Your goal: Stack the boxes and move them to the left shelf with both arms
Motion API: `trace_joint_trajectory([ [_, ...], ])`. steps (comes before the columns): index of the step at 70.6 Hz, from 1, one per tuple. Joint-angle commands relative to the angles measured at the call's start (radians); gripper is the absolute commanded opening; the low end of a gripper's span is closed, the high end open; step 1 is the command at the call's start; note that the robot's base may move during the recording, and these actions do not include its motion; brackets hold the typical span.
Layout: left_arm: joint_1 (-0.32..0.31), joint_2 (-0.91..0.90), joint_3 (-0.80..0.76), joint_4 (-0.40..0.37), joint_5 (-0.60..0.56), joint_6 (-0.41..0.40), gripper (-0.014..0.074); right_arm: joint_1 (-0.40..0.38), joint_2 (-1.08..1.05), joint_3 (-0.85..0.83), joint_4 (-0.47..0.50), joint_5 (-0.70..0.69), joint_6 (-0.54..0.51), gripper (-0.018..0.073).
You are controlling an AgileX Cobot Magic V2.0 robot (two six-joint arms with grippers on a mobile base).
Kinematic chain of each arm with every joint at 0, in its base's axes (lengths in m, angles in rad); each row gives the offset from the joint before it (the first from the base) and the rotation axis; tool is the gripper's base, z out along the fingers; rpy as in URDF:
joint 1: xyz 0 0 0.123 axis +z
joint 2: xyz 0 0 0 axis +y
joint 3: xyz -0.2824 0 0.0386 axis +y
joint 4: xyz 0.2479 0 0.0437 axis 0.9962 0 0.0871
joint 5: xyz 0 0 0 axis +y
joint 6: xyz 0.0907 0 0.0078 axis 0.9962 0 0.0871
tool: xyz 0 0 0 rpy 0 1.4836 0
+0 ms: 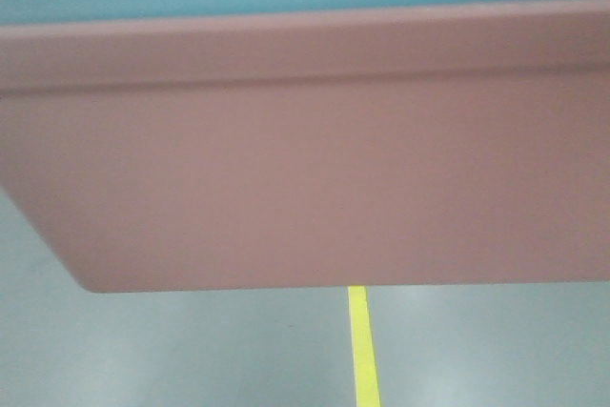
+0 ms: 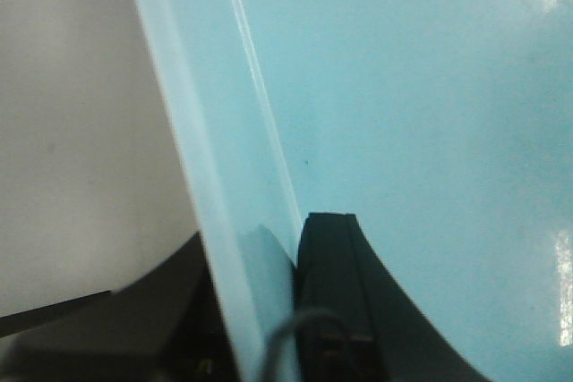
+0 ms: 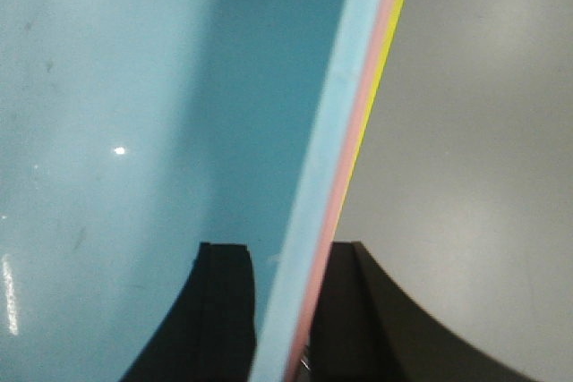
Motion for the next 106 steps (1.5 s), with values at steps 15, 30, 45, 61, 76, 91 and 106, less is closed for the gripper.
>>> trace_joint_trajectory([
  [15, -0.017, -0.03, -0.039, 0.039, -0.072, 0.032, -0.0003, -0.004, -0.033, -0.037, 0.007, -0.13, -0.004, 0.0032],
  [30, -0.017, -0.03, -0.039, 0.039, -0.072, 0.032, -0.0003, -0.004, -0.033, -0.037, 0.007, -0.13, -0.004, 0.0032],
  [45, -0.017, -0.03, -0.039, 0.039, -0.072, 0.032, -0.0003, -0.004, -0.033, -0.037, 0.007, -0.13, -0.004, 0.0032],
  [61, -0.017, -0.03, -0.039, 0.039, -0.072, 0.032, -0.0003, -0.004, -0.033, -0.037, 0.007, -0.13, -0.004, 0.0032],
  [76, -0.017, -0.03, -0.039, 0.039, -0.072, 0.032, -0.0003, -0.004, -0.033, -0.037, 0.007, -0.13, -0.004, 0.0032],
  [91, -0.017, -0.03, -0.039, 0.039, -0.072, 0.032, -0.0003, -0.004, -0.033, -0.037, 0.007, -0.131, -0.004, 0.0032],
  [106, -0.017, -0.03, -0.039, 0.039, -0.072, 0.032, -0.0003, -0.004, -0.033, -0.037, 0.007, -0.131, -0.004, 0.0032],
])
